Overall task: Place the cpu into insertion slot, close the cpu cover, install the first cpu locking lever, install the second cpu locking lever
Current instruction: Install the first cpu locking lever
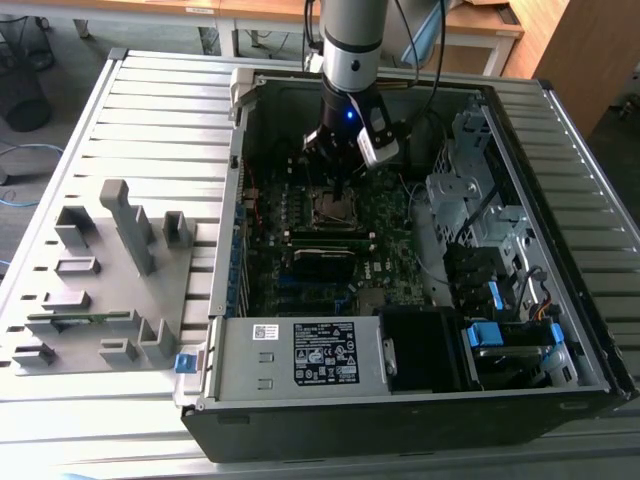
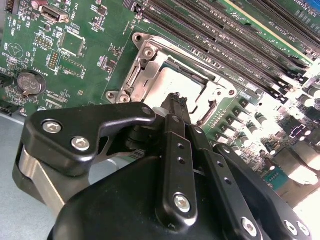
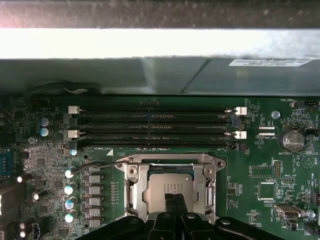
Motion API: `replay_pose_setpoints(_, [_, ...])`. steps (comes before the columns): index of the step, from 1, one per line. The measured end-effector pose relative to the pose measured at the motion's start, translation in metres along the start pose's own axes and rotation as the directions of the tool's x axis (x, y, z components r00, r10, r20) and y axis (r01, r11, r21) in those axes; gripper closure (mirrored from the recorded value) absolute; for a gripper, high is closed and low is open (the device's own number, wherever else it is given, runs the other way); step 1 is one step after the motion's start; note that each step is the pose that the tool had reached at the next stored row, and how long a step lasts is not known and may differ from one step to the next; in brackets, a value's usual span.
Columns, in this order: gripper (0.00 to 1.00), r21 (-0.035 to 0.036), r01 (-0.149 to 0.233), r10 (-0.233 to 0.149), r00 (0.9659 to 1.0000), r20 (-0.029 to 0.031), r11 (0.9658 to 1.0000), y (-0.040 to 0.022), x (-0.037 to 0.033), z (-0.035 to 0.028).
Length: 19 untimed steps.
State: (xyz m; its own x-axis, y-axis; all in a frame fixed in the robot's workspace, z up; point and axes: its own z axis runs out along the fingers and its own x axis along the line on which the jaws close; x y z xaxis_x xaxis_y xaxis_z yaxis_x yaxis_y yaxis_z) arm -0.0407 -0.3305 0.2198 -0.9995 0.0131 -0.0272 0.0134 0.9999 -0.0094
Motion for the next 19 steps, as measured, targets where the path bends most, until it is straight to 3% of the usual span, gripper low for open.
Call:
replay_pose_setpoints(10, [0.90, 0.0002, 0.000, 0.000, 1.0000, -0.0001, 1.0000, 0.0000, -0.0001, -0.0030])
replay_pose_setpoints(19, [0.90, 0.0002, 0.000, 0.000, 1.0000, -0.0001, 1.0000, -0.0001, -0.0003, -0.0116])
